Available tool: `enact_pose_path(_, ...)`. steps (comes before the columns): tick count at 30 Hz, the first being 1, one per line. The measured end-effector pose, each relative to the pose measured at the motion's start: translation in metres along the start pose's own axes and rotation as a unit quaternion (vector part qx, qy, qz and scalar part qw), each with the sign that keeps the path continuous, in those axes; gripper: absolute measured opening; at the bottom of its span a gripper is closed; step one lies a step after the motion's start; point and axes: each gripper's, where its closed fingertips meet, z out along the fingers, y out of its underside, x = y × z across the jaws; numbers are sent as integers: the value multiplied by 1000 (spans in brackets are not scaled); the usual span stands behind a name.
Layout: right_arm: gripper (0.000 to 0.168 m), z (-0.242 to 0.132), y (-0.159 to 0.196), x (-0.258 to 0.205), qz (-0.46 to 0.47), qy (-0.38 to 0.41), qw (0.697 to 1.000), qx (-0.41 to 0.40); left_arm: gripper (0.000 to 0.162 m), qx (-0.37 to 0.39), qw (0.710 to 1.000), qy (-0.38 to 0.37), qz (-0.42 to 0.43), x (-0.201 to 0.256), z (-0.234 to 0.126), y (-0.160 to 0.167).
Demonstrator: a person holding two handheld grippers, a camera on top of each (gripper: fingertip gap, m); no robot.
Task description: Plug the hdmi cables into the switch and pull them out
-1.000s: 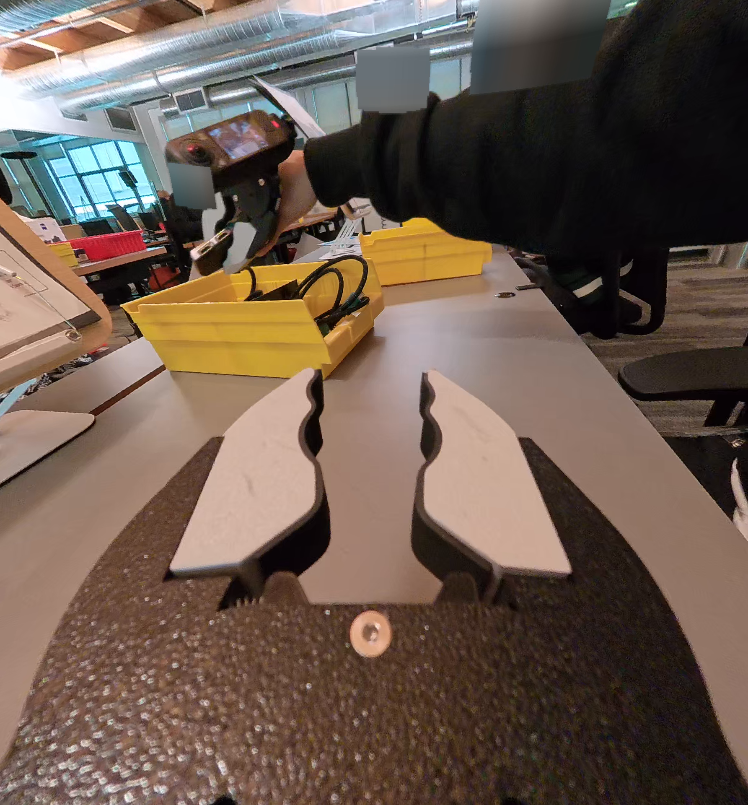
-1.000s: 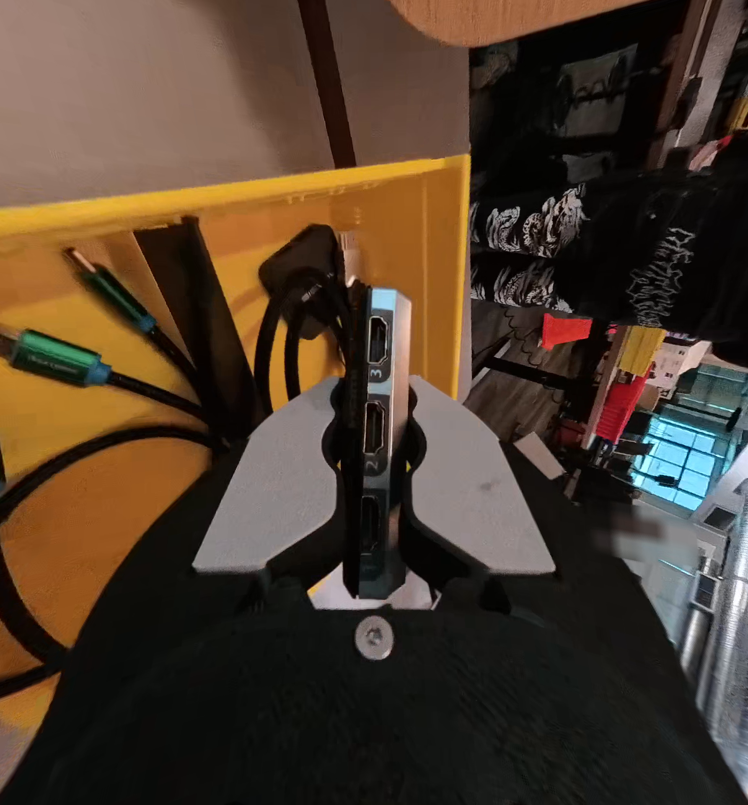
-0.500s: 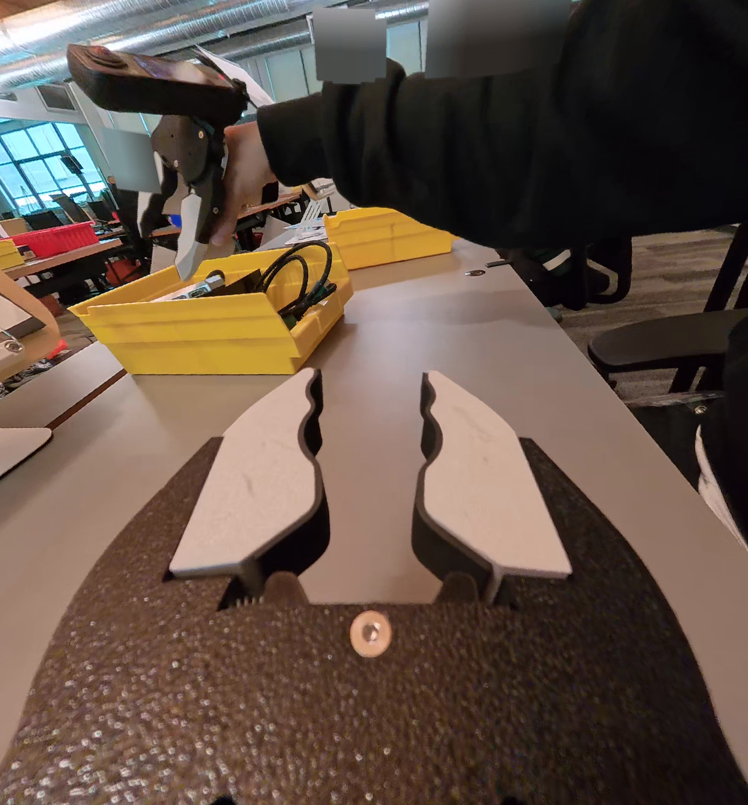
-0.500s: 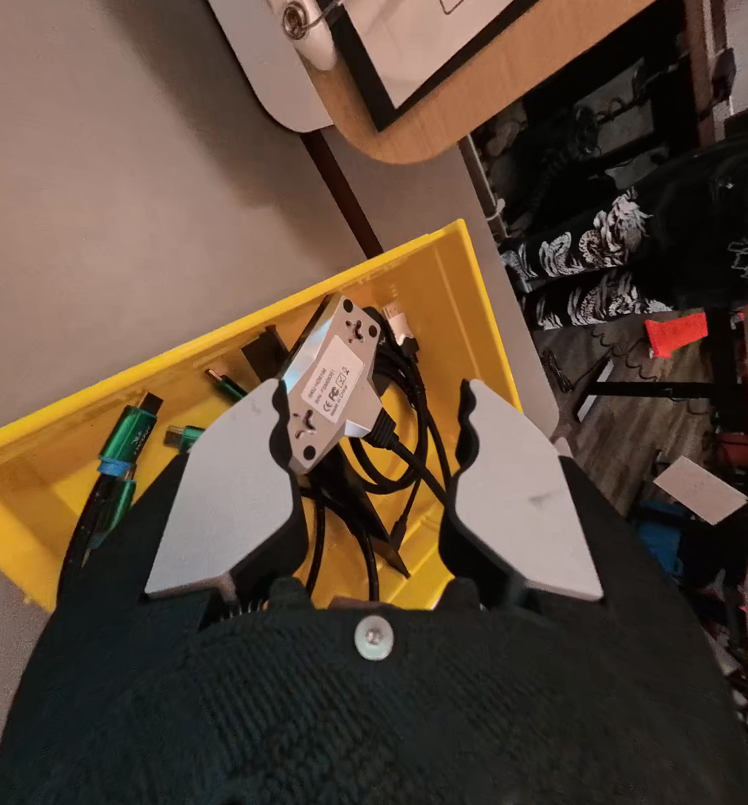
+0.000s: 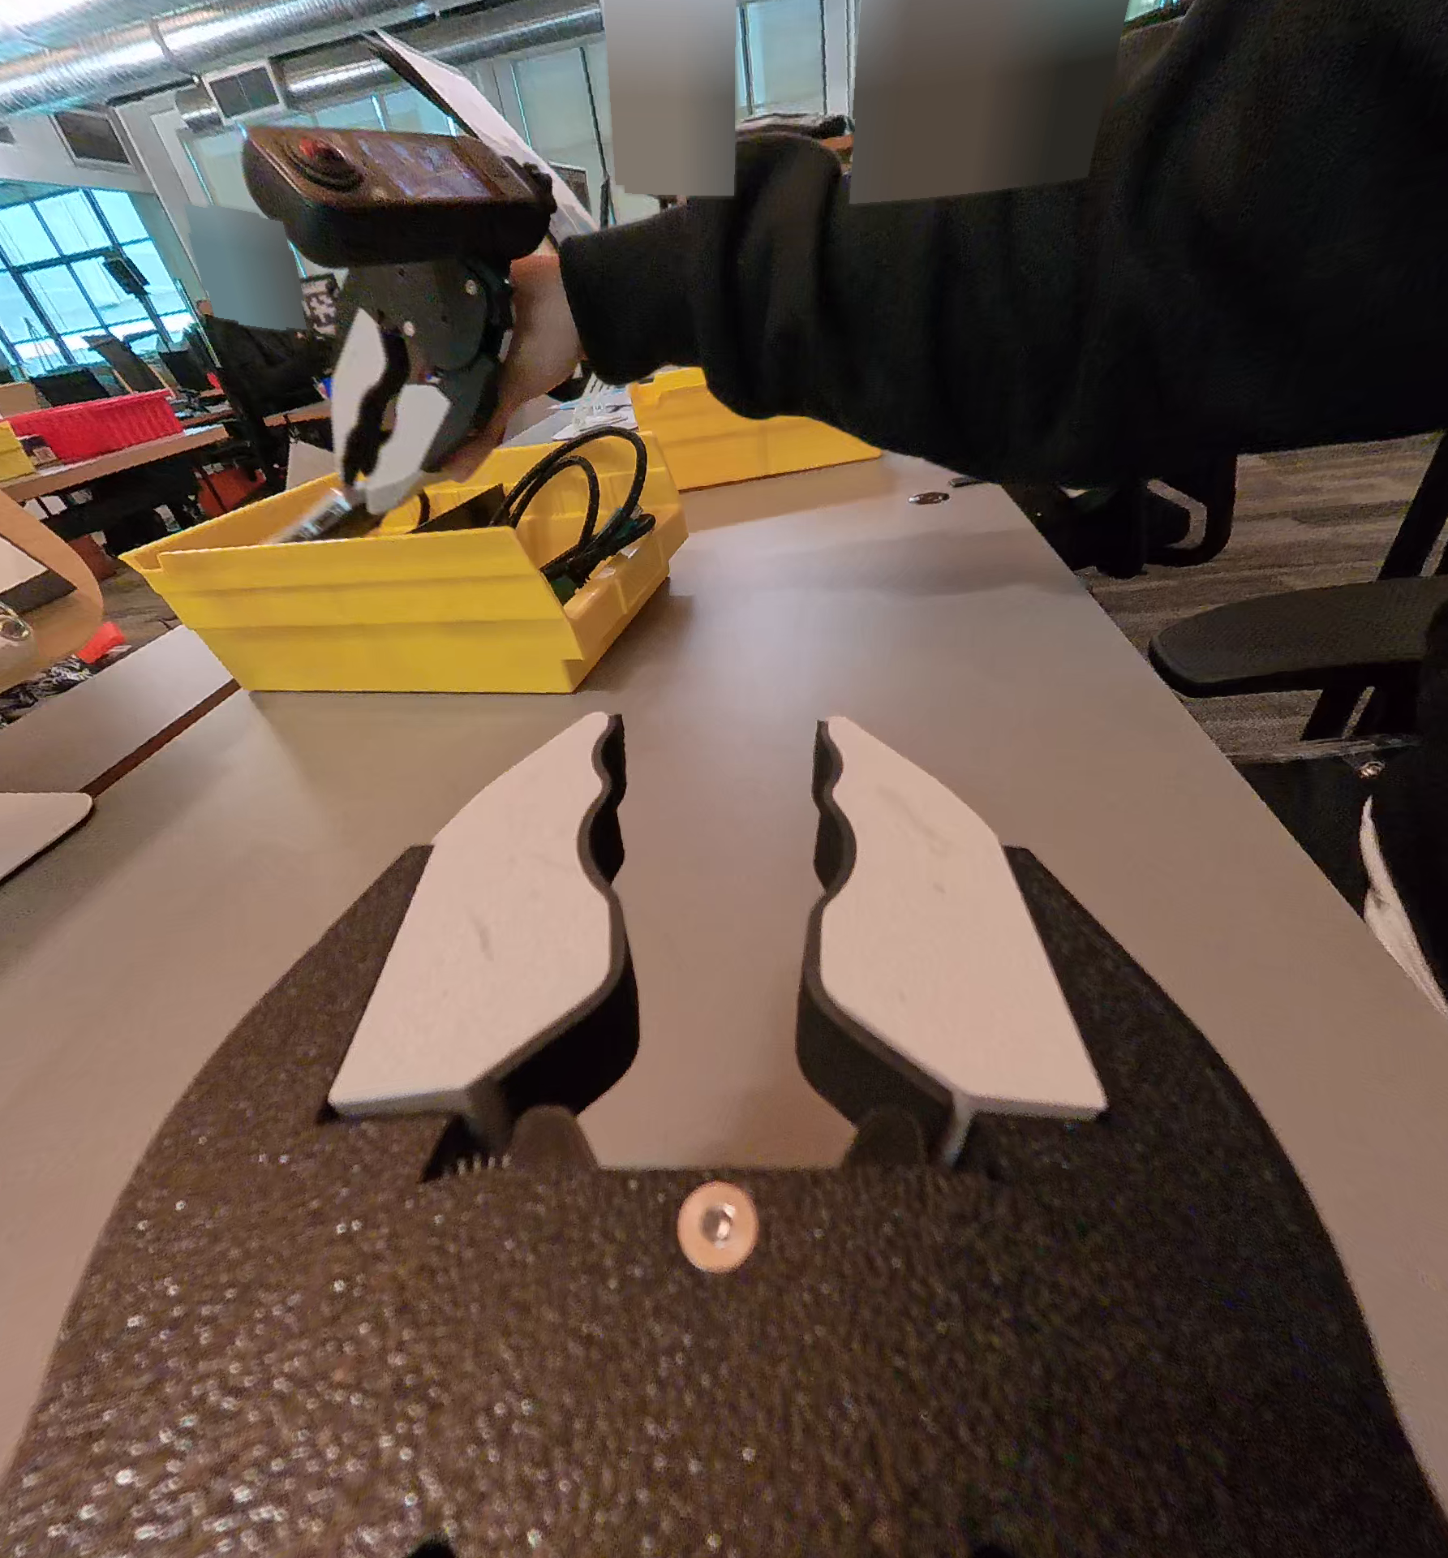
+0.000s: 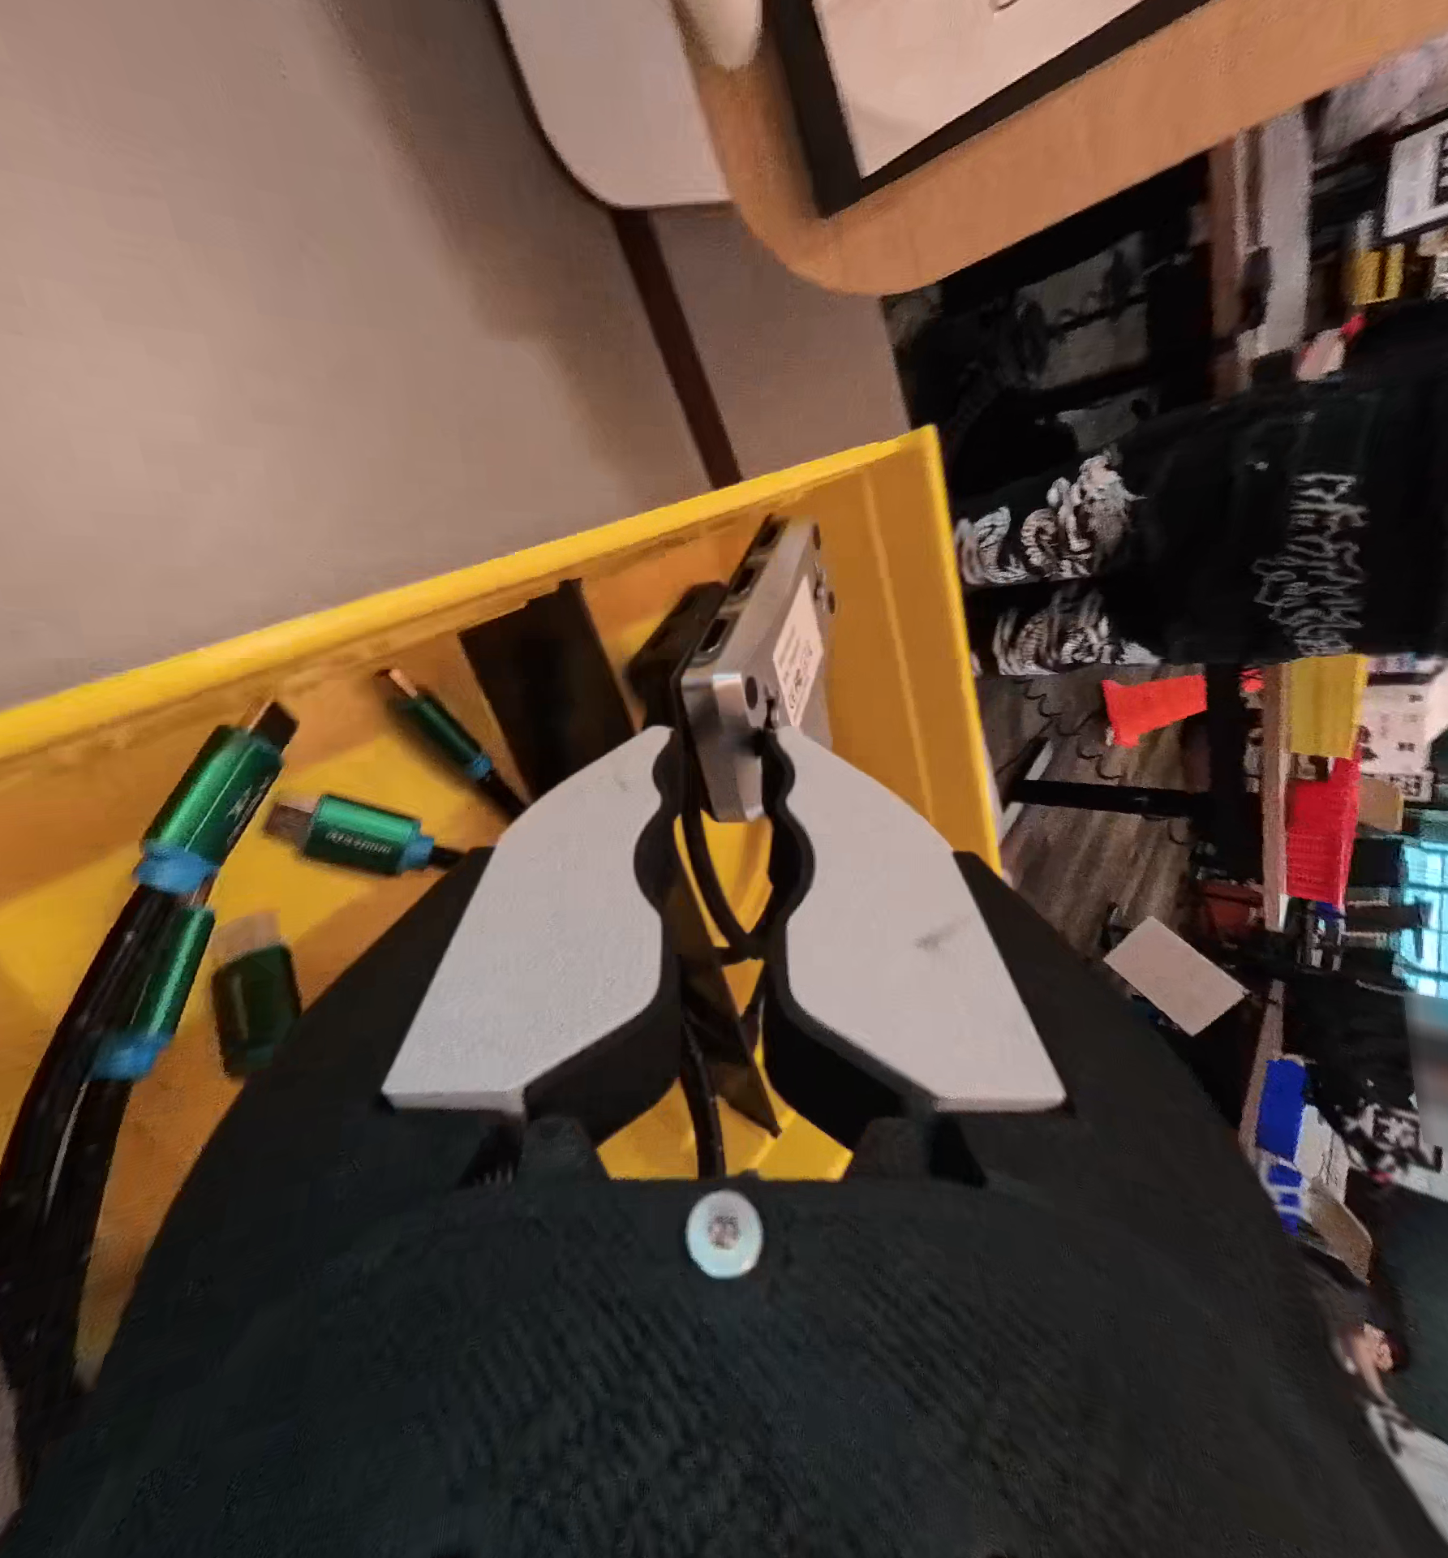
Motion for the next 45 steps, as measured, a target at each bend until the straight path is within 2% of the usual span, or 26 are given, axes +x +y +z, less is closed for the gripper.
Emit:
enact_pose_path(2,18,5,-8,8,47,17,999,17,42,1,1000,0,0,0,0,-1)
enact_pose_path(4,13,15,-7,-17,76,-74,994,-1,42,5,1000,3,-3,1,-1,-2)
enact_pose_path(8,31,13,-12,11,129,-13,991,24,42,5,1000,5,-1,2,-1,-3)
enact_pose_path(11,29,0,-11,36,174,35,983,40,42,7,1000,6,0,2,-1,-4)
enact_pose_path(15,23,-3,2,15,130,-13,991,7,42,7,1000,12,-2,4,0,-5)
enact_pose_path(18,28,-11,11,9,123,9,992,-19,42,4,1000,17,4,7,2,-5)
enact_pose_path(21,32,-43,-4,-7,183,27,981,56,42,-1,1000,10,5,5,0,-3)
enact_pose_path(26,47,-114,-2,-69,336,-4,921,199,43,5,1000,-20,1,-4,-1,-5)
enact_pose_path(30,80,-153,44,-96,439,50,868,228,54,-47,994,-100,-2,-27,6,17)
enact_pose_path(31,83,-158,59,-99,463,72,853,230,61,-62,989,-132,-5,-35,9,22)
enact_pose_path(33,93,-166,84,-101,525,98,814,229,63,-79,974,-213,-27,-52,17,27)
enact_pose_path(35,91,-170,98,-93,572,125,767,263,63,-78,962,-251,-73,-58,41,26)
enact_pose_path(38,94,-167,107,-77,605,126,739,270,78,-114,964,-214,-107,-48,94,21)
enact_pose_path(41,99,-171,97,-48,568,147,763,272,86,-127,960,-228,-98,-63,140,9)
enact_pose_path(44,110,-169,84,-51,489,128,829,238,88,-124,955,-244,-114,-84,183,2)
enact_pose_path(45,111,-169,88,-55,479,135,837,225,89,-122,952,-250,-125,-90,196,1)
